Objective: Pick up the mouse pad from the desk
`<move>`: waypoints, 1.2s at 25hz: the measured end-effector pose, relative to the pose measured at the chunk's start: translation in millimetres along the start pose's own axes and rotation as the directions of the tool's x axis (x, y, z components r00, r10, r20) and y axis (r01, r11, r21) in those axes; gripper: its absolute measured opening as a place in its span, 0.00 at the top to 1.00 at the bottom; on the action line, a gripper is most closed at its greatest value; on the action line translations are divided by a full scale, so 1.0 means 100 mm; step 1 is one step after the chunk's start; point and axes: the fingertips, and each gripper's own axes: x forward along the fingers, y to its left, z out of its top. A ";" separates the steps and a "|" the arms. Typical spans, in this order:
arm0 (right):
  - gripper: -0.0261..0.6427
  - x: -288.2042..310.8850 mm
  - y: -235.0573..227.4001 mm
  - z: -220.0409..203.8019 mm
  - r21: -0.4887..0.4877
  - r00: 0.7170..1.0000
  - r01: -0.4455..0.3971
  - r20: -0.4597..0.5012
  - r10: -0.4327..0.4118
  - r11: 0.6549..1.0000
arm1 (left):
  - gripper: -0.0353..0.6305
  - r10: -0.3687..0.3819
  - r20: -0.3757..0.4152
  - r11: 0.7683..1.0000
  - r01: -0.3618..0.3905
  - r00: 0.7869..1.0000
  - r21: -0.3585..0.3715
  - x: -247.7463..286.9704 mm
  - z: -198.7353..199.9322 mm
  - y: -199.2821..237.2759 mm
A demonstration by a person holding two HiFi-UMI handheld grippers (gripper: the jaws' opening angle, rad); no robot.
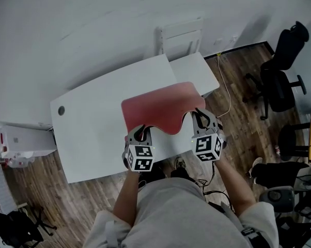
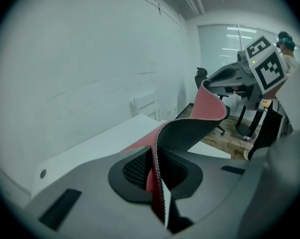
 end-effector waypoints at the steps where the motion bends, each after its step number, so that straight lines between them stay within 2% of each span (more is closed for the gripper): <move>1: 0.88 -0.01 -0.01 0.01 0.007 1.000 0.002 0.004 -0.002 1.000 | 0.90 -0.002 0.009 1.000 0.003 1.000 -0.015 0.00 0.05 0.00; 9: 0.88 -0.05 -0.14 0.29 0.054 0.997 0.028 0.073 -0.032 0.998 | 0.90 0.026 0.110 0.999 -0.022 0.994 -0.039 -0.09 0.54 0.11; 12: 0.88 -0.05 -0.23 0.39 0.076 0.994 0.036 0.096 -0.043 0.996 | 0.90 0.047 0.146 0.997 -0.038 0.988 -0.068 -0.14 0.70 0.21; 18: 0.88 -0.07 -0.42 0.69 0.098 0.984 0.060 0.160 -0.075 0.993 | 0.90 0.090 0.213 0.994 -0.075 0.973 -0.077 -0.27 1.14 0.44; 22: 0.88 -0.07 -0.48 0.95 0.116 0.972 0.058 0.222 -0.083 0.991 | 0.90 0.105 0.290 0.991 -0.076 0.951 -0.109 -0.38 1.42 0.56; 26: 0.88 -0.14 -0.46 1.18 0.121 0.958 0.044 0.275 -0.076 0.992 | 0.90 0.140 0.351 0.988 -0.107 0.926 -0.111 -0.57 1.67 0.65; 30: 0.88 -0.24 -0.34 1.38 0.146 0.941 -0.004 0.335 -0.046 0.989 | 0.90 0.170 0.399 0.982 -0.120 0.901 -0.147 -0.80 1.79 0.75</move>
